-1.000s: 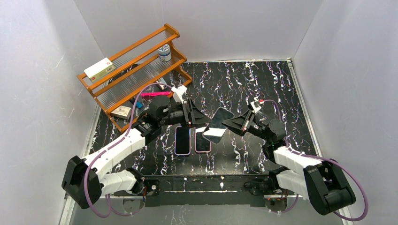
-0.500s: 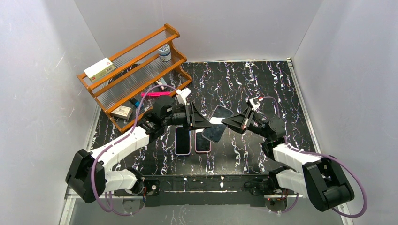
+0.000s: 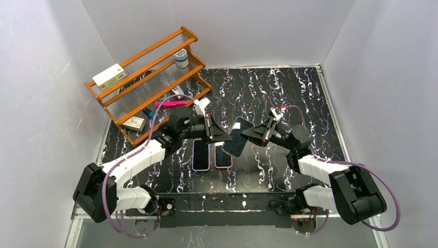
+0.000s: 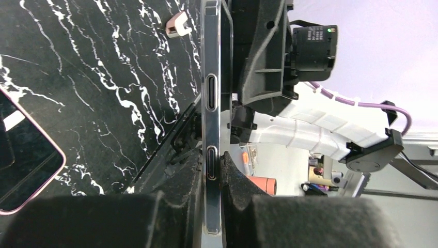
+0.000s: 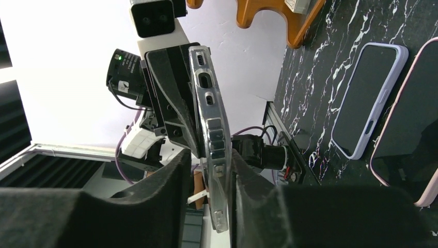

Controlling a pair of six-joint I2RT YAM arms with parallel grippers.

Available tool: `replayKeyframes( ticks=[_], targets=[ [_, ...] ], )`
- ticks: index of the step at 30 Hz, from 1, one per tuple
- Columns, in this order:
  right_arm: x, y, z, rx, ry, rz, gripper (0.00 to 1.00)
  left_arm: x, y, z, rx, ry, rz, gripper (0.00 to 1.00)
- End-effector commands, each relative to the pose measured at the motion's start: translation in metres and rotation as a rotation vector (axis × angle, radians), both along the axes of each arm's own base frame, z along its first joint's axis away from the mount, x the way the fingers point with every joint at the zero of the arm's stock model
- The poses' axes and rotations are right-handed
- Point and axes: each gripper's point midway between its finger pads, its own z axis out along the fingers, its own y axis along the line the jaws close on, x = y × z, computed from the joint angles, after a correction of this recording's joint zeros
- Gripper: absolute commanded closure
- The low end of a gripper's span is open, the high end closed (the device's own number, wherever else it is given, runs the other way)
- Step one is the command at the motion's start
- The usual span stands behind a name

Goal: Put the phone into the phone case

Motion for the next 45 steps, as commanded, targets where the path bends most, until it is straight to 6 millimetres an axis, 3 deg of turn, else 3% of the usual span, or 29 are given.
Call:
replayKeyframes(
  ticks=[1, 3, 7, 14, 24, 26, 29, 31, 35, 40, 42, 45],
  targets=[
    [-0.003, 0.007, 0.037, 0.035, -0.131, 0.034, 0.58, 0.008, 0.007, -0.018, 0.07, 0.002, 0.066, 1.0],
    [-0.006, 0.01, 0.035, 0.034, -0.12, 0.043, 0.5, 0.011, 0.008, -0.015, 0.069, -0.011, 0.09, 1.0],
    [-0.019, 0.024, 0.033, 0.032, -0.123, 0.084, 0.44, 0.021, 0.009, -0.002, 0.013, -0.032, 0.16, 1.0],
    [-0.036, 0.041, 0.027, 0.041, -0.103, 0.125, 0.48, 0.035, 0.019, 0.016, -0.057, -0.075, 0.29, 1.0],
    [-0.036, 0.041, 0.027, 0.033, -0.071, 0.103, 0.53, 0.042, 0.035, 0.011, 0.007, -0.116, 0.379, 1.0],
    [-0.035, 0.042, 0.028, 0.029, -0.074, 0.105, 0.62, 0.042, 0.036, 0.009, 0.018, -0.119, 0.381, 1.0],
    [-0.032, 0.044, 0.027, 0.022, -0.064, 0.101, 0.86, 0.044, 0.039, 0.005, 0.057, -0.135, 0.383, 1.0],
    [-0.029, 0.044, 0.027, 0.024, -0.054, 0.093, 0.97, 0.045, 0.043, 0.0, 0.104, -0.156, 0.385, 1.0],
    [-0.026, 0.046, 0.024, 0.002, -0.043, 0.087, 0.99, 0.045, 0.051, -0.009, 0.206, -0.201, 0.372, 1.0],
    [-0.025, 0.047, 0.023, -0.028, -0.092, 0.087, 0.99, 0.038, 0.048, -0.003, 0.198, -0.191, 0.333, 1.0],
    [-0.027, 0.047, 0.026, -0.026, -0.125, 0.099, 0.99, 0.035, 0.046, 0.003, 0.183, -0.177, 0.319, 0.91],
    [-0.033, 0.047, 0.034, -0.006, -0.174, 0.127, 0.99, 0.036, 0.047, 0.011, 0.178, -0.17, 0.333, 0.61]
  ],
)
